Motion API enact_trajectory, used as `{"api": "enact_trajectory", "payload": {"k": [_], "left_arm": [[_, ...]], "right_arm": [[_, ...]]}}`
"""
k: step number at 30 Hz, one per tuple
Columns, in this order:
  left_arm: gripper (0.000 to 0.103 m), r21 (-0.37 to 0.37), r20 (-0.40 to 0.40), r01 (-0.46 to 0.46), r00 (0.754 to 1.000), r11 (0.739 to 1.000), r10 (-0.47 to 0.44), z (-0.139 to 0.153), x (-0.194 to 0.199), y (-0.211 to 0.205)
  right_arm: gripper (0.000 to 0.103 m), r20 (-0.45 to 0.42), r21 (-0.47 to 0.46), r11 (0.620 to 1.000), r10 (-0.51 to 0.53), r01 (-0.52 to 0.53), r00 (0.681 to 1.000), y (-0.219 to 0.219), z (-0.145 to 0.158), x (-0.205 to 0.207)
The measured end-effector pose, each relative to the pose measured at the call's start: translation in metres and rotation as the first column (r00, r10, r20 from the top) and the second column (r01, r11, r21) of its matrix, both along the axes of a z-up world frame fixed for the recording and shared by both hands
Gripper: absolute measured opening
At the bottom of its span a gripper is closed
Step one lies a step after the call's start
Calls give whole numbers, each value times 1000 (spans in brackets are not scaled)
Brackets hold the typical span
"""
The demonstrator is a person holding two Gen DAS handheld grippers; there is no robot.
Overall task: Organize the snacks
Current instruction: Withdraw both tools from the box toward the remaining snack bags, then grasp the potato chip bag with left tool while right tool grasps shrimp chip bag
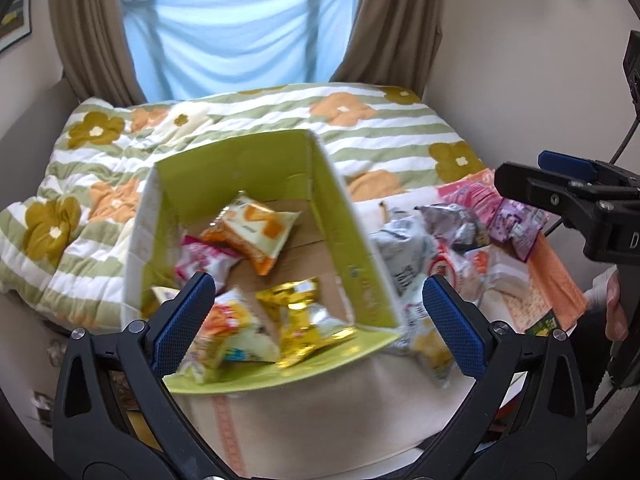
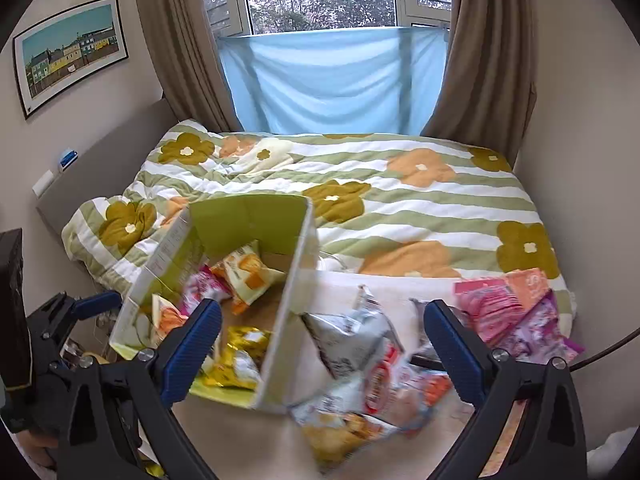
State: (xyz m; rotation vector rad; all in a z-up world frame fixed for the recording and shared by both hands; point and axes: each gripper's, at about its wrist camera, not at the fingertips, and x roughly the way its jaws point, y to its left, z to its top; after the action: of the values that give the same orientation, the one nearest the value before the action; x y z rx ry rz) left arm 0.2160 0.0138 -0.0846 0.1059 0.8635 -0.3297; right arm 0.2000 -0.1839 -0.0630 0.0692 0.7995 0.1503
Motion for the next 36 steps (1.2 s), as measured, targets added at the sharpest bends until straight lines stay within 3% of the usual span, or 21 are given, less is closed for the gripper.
{"api": "enact_trajectory", "payload": {"k": [8, 14, 20, 27, 36], "left_arm": [[103, 3, -20, -36, 999, 999, 36, -23, -38, -90], [103, 32, -35, -58, 998, 998, 59, -57, -57, -127], [103, 160, -8, -37, 999, 986, 39, -105, -69, -149], [103, 247, 1, 7, 1000, 969, -7, -147, -66, -163], [103, 286, -11, 33, 999, 958, -31, -176, -55, -174]], "right_arm": [[101, -25, -29, 997, 71, -72, 997, -86, -13, -30], [101, -55, -6, 989, 150, -150, 987, -126, -44, -29], [101, -106, 40, 974, 227, -224, 968, -136, -85, -11], [101, -179, 122, 960, 270, -251, 946, -137, -143, 4], [101, -251, 175, 951, 292, -254, 923, -126, -185, 10]]}}
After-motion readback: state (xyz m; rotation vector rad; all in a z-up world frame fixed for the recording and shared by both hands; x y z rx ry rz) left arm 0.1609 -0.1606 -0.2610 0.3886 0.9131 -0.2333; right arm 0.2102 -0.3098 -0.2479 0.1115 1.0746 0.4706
